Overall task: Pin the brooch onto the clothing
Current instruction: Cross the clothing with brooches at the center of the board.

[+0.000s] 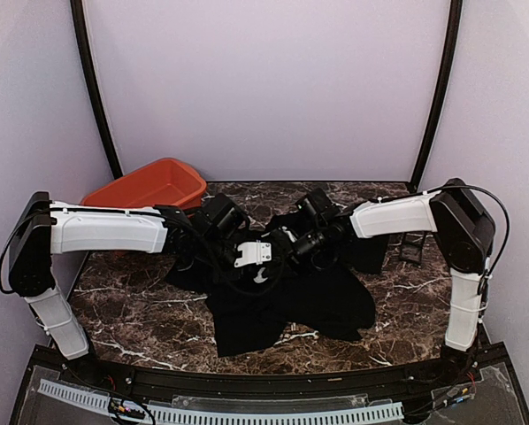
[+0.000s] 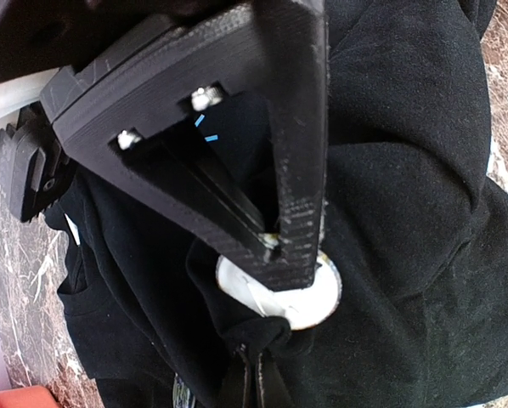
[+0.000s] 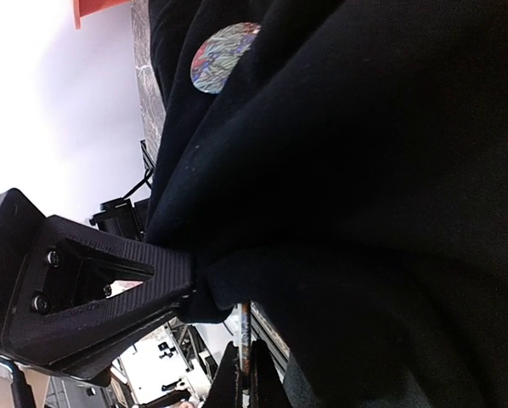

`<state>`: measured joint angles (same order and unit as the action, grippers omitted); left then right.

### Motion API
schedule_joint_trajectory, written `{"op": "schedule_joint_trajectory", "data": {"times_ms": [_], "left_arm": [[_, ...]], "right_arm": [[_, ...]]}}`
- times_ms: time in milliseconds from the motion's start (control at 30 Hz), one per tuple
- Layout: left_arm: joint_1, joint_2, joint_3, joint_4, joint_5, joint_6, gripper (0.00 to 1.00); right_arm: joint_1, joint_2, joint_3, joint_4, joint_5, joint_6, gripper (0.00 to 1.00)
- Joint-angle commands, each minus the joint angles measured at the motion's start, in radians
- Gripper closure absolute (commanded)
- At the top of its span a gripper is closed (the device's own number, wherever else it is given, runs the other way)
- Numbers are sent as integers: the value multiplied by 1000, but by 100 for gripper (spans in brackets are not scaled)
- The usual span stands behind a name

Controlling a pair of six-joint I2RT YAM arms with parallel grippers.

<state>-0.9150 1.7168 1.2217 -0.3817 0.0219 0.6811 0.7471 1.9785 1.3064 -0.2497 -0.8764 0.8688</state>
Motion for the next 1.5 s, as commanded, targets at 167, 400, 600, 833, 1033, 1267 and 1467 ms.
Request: {"op": "schedule_joint_trajectory", "data": {"times_ms": [167,400,600,833,1033,1267,1467], "left_arm": [[-6,-39,-20,11,31,7,99],[-7,-40,-23,21,23,6,99],[-7,-42,-29,32,9,7,99],[-6,-45,-35,48,7,6,99],[-7,-51,-43,62,6,7,99],[-7,-55,-47,71,12,7,99],[-6,-68,-59,83,27,8,99]], "right_arm": [[43,20,68,-34,-24,-71,100],[64,34,91,-51,-36,-98,100],[75,35,97,-57,-55,-118,100],[90,63,120,-60,-83,-130,100],[100,80,132,-59,-104,-133,100],[105,72,126,-3,-163,-111,100],[112,71,138,28,-193,-104,100]]}}
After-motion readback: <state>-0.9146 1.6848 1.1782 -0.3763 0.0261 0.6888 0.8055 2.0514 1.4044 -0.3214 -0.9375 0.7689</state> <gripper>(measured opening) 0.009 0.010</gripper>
